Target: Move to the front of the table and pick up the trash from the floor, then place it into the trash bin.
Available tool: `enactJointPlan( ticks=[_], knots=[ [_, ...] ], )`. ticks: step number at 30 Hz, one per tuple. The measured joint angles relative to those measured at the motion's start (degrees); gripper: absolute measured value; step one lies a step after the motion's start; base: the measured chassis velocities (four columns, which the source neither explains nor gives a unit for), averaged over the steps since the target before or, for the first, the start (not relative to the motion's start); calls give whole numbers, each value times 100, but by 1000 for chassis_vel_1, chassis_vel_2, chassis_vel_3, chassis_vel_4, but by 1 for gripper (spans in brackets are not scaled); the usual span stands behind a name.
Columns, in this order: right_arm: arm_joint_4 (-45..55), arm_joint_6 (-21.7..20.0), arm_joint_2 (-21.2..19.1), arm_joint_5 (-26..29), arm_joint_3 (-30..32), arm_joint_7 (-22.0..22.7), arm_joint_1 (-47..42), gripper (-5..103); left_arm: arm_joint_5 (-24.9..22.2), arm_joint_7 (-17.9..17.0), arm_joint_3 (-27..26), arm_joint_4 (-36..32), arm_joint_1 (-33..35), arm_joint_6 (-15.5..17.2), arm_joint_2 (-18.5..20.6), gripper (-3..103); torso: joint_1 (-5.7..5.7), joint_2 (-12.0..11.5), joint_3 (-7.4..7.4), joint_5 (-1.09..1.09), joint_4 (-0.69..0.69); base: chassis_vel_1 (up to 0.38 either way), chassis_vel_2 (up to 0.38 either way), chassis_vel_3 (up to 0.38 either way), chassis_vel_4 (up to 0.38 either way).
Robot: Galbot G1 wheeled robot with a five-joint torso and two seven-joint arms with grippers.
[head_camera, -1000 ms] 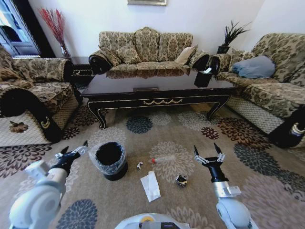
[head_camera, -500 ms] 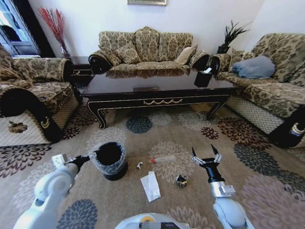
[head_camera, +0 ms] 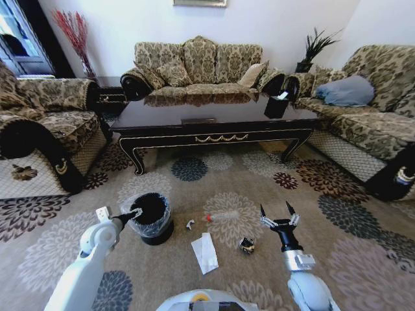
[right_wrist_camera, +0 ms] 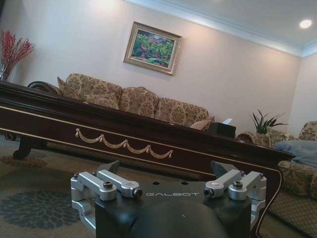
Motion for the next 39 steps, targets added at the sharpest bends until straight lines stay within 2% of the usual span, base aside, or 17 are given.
enactJointPlan(
  ticks=[13,16,20,23,25,26,29,32,34,35,37,38,39],
  knots=[
    [-142,-4,52,-27,46,6,53,100,20,-62,225,686,-326,-34,5,100,0,1,-1,3,1,0,0,0,0],
    [-159,-4,53,-33,25,6,75,100,18,-59,235,764,-366,-80,0,103,-1,2,-2,6,2,0,0,0,0],
    [-208,-5,39,-37,8,6,116,100,6,-31,241,819,-377,-124,-4,96,-1,3,-2,5,2,0,0,0,0],
    [-254,-5,28,-40,-3,6,145,100,3,-15,240,790,-317,-132,2,81,-1,3,-2,2,0,0,0,0,0],
    [-254,-5,28,-40,-3,6,145,100,3,-15,240,790,-317,-132,2,81,-1,3,-2,2,0,0,0,0,0],
    [-280,-5,28,-45,-23,6,172,100,9,-16,211,730,-246,-132,2,70,-1,2,-1,0,-2,0,0,0,0],
    [-293,-4,29,-48,-45,6,200,100,18,-24,168,664,-167,-132,3,64,0,1,0,-1,-1,0,0,0,0],
    [-320,5,31,-59,-86,6,243,100,31,-24,78,527,-17,-104,22,48,0,0,1,-5,0,0,0,0,0],
    [-328,10,32,-66,-94,6,252,100,30,-24,53,490,12,-95,27,48,0,-1,1,-7,-1,0,0,0,0],
    [-339,19,34,-75,-110,6,262,100,27,-24,1,430,58,-80,39,36,0,-1,2,-7,-1,0,0,0,0],
    [-346,26,35,-82,-123,6,270,100,24,-21,-43,383,92,-80,49,36,0,-1,1,-4,-2,0,0,0,0],
    [-352,35,35,-90,-137,6,277,100,24,-21,-86,342,132,-80,55,26,0,-1,1,-2,-1,0,0,0,0],
    [-358,44,34,-98,-146,6,282,100,26,-31,-115,326,158,-80,56,26,0,-1,1,-3,0,0,0,0,0]
  ],
)
